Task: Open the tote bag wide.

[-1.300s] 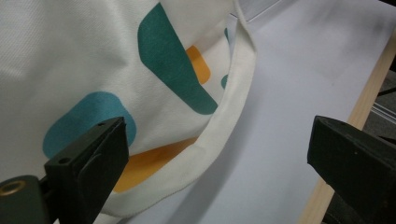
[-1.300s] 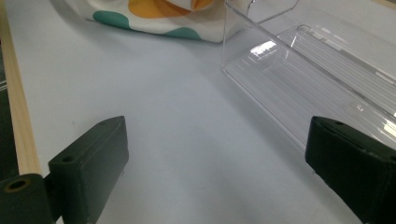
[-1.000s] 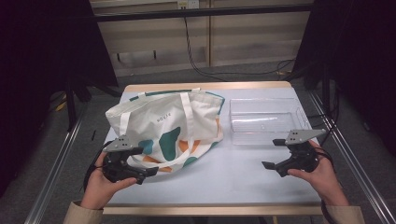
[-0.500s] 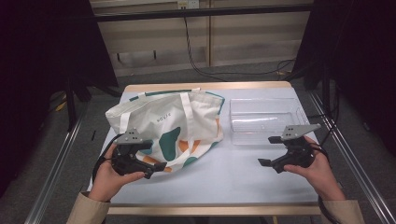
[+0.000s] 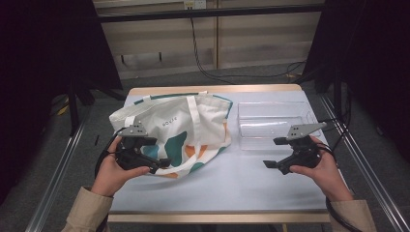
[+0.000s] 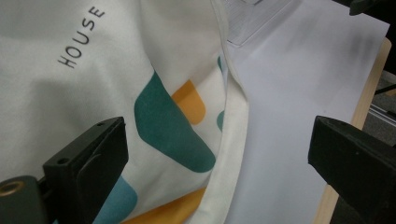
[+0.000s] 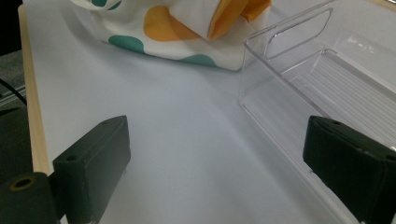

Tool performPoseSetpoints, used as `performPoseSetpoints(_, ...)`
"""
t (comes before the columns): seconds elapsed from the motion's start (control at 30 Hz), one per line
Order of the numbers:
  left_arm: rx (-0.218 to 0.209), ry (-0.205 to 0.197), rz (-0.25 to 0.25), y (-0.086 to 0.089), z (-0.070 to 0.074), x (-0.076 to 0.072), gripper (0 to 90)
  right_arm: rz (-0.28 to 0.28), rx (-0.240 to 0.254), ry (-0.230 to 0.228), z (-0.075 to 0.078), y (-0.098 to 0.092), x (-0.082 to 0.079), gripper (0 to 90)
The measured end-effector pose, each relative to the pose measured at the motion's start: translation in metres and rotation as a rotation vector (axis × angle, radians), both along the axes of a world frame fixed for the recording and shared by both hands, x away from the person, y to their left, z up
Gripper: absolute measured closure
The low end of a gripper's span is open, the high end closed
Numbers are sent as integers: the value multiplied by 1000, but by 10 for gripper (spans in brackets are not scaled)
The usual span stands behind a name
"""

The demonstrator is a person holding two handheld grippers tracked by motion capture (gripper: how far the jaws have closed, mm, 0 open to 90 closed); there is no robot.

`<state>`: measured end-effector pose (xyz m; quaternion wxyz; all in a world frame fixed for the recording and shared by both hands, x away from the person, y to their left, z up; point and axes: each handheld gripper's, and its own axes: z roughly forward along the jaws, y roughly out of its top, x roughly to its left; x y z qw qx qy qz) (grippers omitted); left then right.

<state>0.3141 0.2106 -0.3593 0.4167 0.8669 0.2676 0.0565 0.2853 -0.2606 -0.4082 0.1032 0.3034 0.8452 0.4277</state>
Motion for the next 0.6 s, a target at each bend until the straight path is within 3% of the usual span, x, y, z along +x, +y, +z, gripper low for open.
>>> performPoseSetpoints(0.6,-11,4,10,-10,23,14,25,18,9,11,7,7,12,71)
